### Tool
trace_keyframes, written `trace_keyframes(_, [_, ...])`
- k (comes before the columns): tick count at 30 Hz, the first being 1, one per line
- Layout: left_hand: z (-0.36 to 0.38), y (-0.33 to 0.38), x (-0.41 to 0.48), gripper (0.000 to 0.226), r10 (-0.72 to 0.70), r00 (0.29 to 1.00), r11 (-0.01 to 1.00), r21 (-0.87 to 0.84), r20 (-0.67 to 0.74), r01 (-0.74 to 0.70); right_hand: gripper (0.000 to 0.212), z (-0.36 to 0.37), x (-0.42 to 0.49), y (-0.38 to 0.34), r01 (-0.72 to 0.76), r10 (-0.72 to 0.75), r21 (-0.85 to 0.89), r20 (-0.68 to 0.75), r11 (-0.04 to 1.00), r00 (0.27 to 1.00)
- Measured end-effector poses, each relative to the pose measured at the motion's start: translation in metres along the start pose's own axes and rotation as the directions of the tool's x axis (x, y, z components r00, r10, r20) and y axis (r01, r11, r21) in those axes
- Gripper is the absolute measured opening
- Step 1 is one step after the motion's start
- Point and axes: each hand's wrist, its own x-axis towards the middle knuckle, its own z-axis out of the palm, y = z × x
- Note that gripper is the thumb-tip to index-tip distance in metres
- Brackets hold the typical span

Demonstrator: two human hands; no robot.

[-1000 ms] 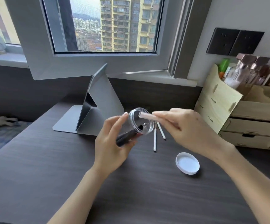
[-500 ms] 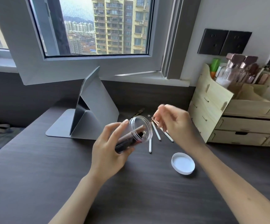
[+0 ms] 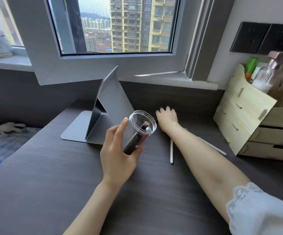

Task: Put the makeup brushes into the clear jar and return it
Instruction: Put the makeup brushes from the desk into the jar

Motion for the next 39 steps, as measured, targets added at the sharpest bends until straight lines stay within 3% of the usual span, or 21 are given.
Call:
trace_keyframes(6, [0.001, -0.001, 0.001, 0.086, 0.044, 0.999, 0.999, 0.000, 0.015, -0.044, 0.030, 0.008, 0.014, -0.002, 0.140, -0.144, -0.235, 0.001, 0.962, 0.990])
trace_keyframes(9, [0.000, -0.003, 0.001, 0.088, 0.056, 0.998, 0.998, 0.005, 0.016, -0.056, 0.028, 0.007, 0.007, 0.000, 0.143, -0.159, -0.265, -0.043, 0.954, 0.986])
trace_keyframes(14, [0.000, -0.003, 0.002, 0.092, 0.033, 0.999, 0.999, 0.020, -0.005, -0.033, 0.020, 0.000, -0.027, 0.009, 0.007, -0.034, -0.103, -0.255, 0.995, 0.966])
trace_keyframes(16, [-0.001, -0.003, 0.002, 0.091, 0.038, 0.999, 0.999, 0.011, 0.004, -0.038, 0.016, -0.006, -0.044, 0.015, -0.027, 0.065, 0.178, -0.213, 0.984, 0.975])
trace_keyframes(17, [-0.002, -0.003, 0.001, 0.090, 0.046, 0.999, 0.999, 0.009, 0.012, -0.046, 0.017, -0.012, -0.055, 0.020, -0.055, 0.144, 0.415, -0.186, 0.908, 0.972])
trace_keyframes(19, [-0.003, -0.004, 0.000, 0.088, 0.059, 0.998, 0.998, -0.008, 0.021, -0.059, 0.021, -0.027, -0.085, 0.029, -0.080, 0.267, 0.854, -0.071, 0.514, 0.961])
trace_keyframes(20, [-0.004, -0.004, 0.000, 0.087, 0.064, 0.998, 0.998, -0.022, 0.023, -0.063, 0.021, -0.036, -0.104, 0.034, -0.052, 0.271, 0.944, -0.040, 0.325, 0.962])
trace_keyframes(21, [-0.004, -0.004, -0.001, 0.087, 0.070, 0.997, 0.997, -0.032, 0.024, -0.069, 0.020, -0.048, -0.125, 0.039, -0.014, 0.246, 0.978, -0.039, 0.210, 0.969])
trace_keyframes(23, [-0.003, -0.004, -0.001, 0.087, 0.093, 0.995, 0.995, -0.045, 0.038, -0.091, 0.014, -0.067, -0.168, 0.050, 0.054, 0.158, 0.993, -0.070, 0.104, 0.985])
trace_keyframes(25, [-0.003, -0.003, -0.002, 0.086, 0.128, 0.990, 0.991, -0.048, 0.055, -0.125, 0.011, -0.087, -0.203, 0.057, 0.104, 0.084, 0.970, -0.125, 0.219, 0.989])
trace_keyframes(28, [-0.003, 0.002, -0.004, 0.082, 0.216, 0.971, 0.976, -0.039, 0.107, -0.213, 0.009, -0.098, -0.223, 0.063, 0.182, -0.004, 0.775, -0.226, 0.605, 0.974])
trace_keyframes(29, [-0.002, 0.003, -0.005, 0.081, 0.250, 0.960, 0.968, -0.036, 0.128, -0.247, 0.011, -0.100, -0.224, 0.061, 0.211, -0.032, 0.709, -0.258, 0.673, 0.966])
trace_keyframes(31, [0.000, 0.004, -0.008, 0.080, 0.311, 0.936, 0.950, -0.036, 0.164, -0.309, 0.017, -0.100, -0.222, 0.054, 0.277, -0.078, 0.679, -0.309, 0.679, 0.948])
trace_keyframes(36, [0.004, 0.006, -0.013, 0.079, 0.376, 0.903, 0.926, -0.059, 0.209, -0.373, 0.020, -0.091, -0.212, 0.026, 0.267, 0.068, 0.844, -0.335, 0.466, 0.940])
trace_keyframes(39, [0.001, 0.008, -0.011, 0.078, 0.345, 0.916, 0.938, -0.068, 0.203, -0.339, 0.022, -0.080, -0.206, 0.011, 0.336, 0.132, 0.765, -0.477, 0.549, 0.869])
